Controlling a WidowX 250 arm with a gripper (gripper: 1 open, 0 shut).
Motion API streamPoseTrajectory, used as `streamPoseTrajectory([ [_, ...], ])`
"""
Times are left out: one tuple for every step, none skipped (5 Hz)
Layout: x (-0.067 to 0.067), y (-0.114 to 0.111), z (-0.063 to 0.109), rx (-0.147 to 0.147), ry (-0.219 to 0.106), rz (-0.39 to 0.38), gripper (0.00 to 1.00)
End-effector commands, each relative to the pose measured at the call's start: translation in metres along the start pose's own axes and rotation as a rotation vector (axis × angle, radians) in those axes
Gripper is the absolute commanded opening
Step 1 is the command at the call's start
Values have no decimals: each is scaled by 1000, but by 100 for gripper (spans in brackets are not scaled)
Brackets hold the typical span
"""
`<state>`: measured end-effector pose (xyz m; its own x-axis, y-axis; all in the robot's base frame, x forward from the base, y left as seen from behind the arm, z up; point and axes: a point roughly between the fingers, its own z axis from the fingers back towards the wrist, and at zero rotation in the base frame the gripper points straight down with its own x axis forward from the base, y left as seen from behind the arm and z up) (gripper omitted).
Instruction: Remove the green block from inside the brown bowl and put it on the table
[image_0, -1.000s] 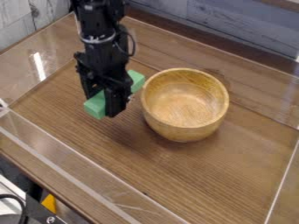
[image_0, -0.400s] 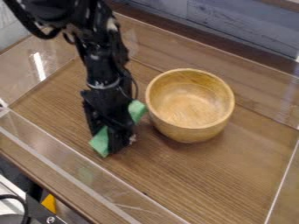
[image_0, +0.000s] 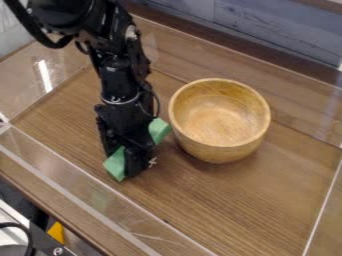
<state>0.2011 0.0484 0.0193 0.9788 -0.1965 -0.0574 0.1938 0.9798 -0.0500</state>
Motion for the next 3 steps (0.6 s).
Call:
streamPoseTrajectory([
  [3,2,7,6,-10,2,0],
  [6,1,12,4,-8,1,0],
  [15,3,20,-1,-9,66,0],
])
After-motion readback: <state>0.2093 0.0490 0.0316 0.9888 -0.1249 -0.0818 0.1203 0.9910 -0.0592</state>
